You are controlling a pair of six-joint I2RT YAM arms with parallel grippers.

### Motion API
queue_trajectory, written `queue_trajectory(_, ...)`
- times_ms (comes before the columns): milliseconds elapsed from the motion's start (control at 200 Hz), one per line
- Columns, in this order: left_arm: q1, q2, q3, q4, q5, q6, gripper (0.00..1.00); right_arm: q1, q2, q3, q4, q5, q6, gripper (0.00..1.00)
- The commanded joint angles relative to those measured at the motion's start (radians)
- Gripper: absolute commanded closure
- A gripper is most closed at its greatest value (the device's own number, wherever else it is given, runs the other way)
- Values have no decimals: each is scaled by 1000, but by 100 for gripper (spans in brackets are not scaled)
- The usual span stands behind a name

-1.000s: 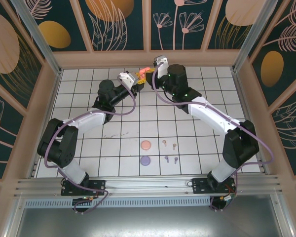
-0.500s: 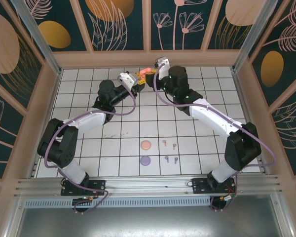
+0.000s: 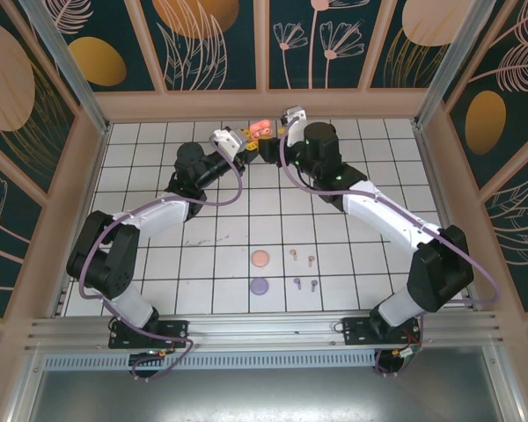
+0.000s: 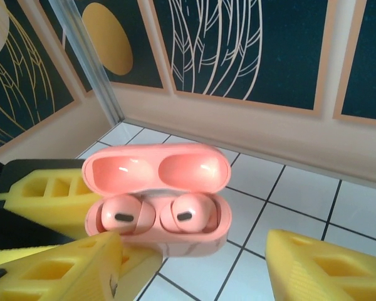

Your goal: Insert wireless bluetooth earbuds into charging case

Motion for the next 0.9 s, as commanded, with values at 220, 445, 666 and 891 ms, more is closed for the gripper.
queue_trajectory(220, -7, 18, 27, 97, 8, -11, 100, -17, -118, -4, -93, -66, 59, 24)
queue_trajectory(445, -7, 29, 2, 122, 19, 1, 100, -108, -107, 138, -184, -124, 172, 26)
queue_trajectory(666, -7, 40, -17, 154, 44, 3, 100, -148, 72, 426, -380, -172, 209, 45)
queue_trajectory(891, -8, 79, -42, 157, 84, 9, 100, -157, 397, 858, -664, -219, 200, 89)
